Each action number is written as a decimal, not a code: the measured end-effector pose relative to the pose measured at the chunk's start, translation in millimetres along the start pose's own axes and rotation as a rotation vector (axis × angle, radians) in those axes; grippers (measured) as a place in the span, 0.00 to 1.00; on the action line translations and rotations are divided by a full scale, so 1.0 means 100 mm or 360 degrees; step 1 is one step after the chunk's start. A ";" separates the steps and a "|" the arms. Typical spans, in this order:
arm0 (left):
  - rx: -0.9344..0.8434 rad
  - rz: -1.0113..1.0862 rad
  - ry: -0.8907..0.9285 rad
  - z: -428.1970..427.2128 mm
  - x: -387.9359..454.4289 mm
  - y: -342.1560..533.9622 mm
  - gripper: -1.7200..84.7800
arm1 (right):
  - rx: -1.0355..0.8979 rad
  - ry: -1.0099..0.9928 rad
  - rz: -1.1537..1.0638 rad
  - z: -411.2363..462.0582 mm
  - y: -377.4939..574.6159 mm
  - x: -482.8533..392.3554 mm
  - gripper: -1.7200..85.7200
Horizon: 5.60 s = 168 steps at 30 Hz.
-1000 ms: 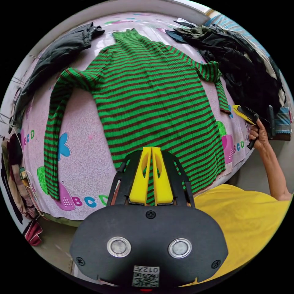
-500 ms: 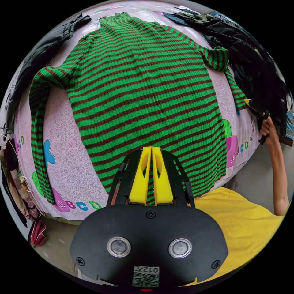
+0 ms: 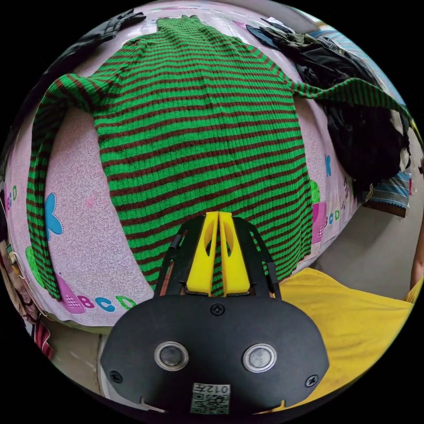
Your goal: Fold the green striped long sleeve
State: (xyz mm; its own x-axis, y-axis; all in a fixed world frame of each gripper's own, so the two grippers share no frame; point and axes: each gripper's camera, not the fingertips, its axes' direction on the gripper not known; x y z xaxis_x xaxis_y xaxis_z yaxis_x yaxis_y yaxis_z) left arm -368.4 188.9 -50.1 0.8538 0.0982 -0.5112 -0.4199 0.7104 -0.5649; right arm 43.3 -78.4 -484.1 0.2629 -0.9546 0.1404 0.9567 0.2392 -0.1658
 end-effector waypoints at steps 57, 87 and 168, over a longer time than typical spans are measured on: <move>0.0431 -0.0293 0.0221 -1.80 -1.65 0.86 0.02 | 0.0309 -0.0619 0.0591 2.19 -2.94 -0.75 0.11; 0.0437 -0.0157 -0.0158 -2.94 -1.60 0.87 0.02 | -0.0307 -0.0985 0.1562 4.83 -2.00 1.57 0.03; 0.1574 -0.0788 0.0591 -6.60 -3.57 4.62 0.02 | 0.0127 -0.1108 0.0003 4.34 -4.95 -2.13 0.05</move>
State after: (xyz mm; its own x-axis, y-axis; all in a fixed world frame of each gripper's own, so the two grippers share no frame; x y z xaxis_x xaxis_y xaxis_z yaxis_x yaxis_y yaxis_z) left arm -1070.6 22.5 -555.7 0.6462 -0.4357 -0.6267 0.4966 0.8635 -0.0883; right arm -432.4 83.8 -8.7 0.2579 -0.6243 0.7374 0.9554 0.2787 -0.0981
